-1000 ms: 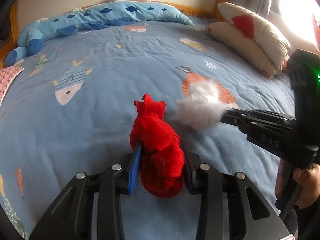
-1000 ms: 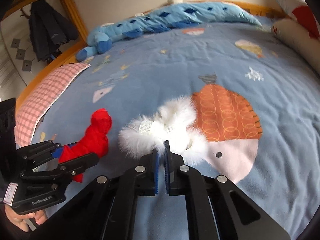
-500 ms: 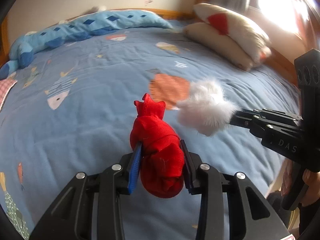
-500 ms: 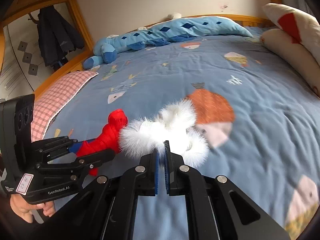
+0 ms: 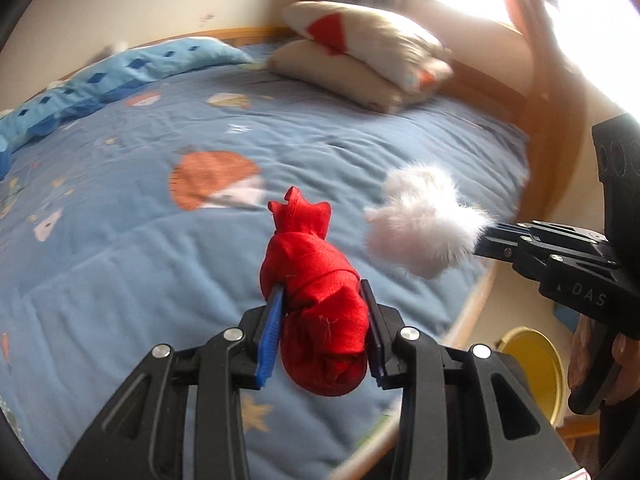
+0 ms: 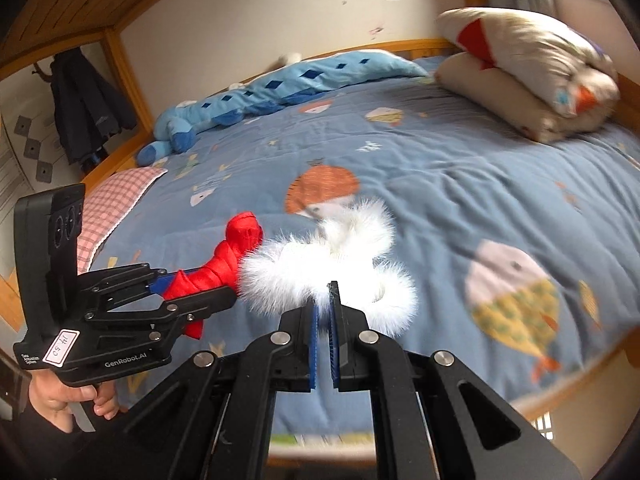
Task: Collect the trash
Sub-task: 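Carry the red cloth with the left tool while the right tool carries the white toy into the bin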
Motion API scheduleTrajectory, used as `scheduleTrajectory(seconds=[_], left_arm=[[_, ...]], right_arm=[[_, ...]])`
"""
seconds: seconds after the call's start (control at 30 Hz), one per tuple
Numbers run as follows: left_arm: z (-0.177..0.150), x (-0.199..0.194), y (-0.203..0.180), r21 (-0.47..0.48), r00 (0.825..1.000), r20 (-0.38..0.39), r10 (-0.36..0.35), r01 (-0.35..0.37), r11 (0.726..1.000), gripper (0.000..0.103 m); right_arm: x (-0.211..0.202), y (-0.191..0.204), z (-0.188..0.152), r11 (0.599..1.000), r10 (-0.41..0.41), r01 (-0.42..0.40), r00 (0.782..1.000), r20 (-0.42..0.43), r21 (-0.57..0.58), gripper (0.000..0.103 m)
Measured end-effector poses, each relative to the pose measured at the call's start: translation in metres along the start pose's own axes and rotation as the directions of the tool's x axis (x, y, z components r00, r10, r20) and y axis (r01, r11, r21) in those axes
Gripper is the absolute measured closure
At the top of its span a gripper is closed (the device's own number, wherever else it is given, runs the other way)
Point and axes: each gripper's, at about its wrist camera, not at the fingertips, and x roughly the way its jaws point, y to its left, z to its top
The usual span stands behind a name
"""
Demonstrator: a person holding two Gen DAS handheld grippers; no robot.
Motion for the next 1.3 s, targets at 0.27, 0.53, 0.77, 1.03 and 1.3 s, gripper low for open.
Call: scheduleTrajectory(seconds=[0.27,0.53,0.77,1.03,1.3], left_arm=[[-0.018,0.001,-0.081,0.112,0.994,-0.024,-0.109,0.111,0.987,0.066],[-0.041,0.004,-0.164,0.244,0.975,-0.076,-0.208,0.220,0.945,0.066],[-0.068,0.012,-0.232,0.335,0.942,-0.162,-0.292,0.331,0.882,0.066],[-0.112,0.029,-0.300,0.426,0.897,-0.290,-0.332,0.432,0.795,0.066],[-0.144,0.049,-0.340,0.457,0.856,-0.395,-0.334,0.498,0.737,0.066]], right_arm=[[-0.081,-0.024,-0.054,0.996,-0.077,0.074,0.995,0.061,0.055,0.098],[-0.159,-0.053,-0.114,0.972,-0.199,0.184,0.976,0.093,0.148,0.098],[-0.213,-0.080,-0.176,0.926,-0.301,0.272,0.951,0.076,0.264,0.098],[-0.251,-0.112,-0.246,0.849,-0.384,0.357,0.923,-0.009,0.390,0.098],[-0.266,-0.128,-0.288,0.794,-0.418,0.405,0.905,-0.077,0.453,0.098]])
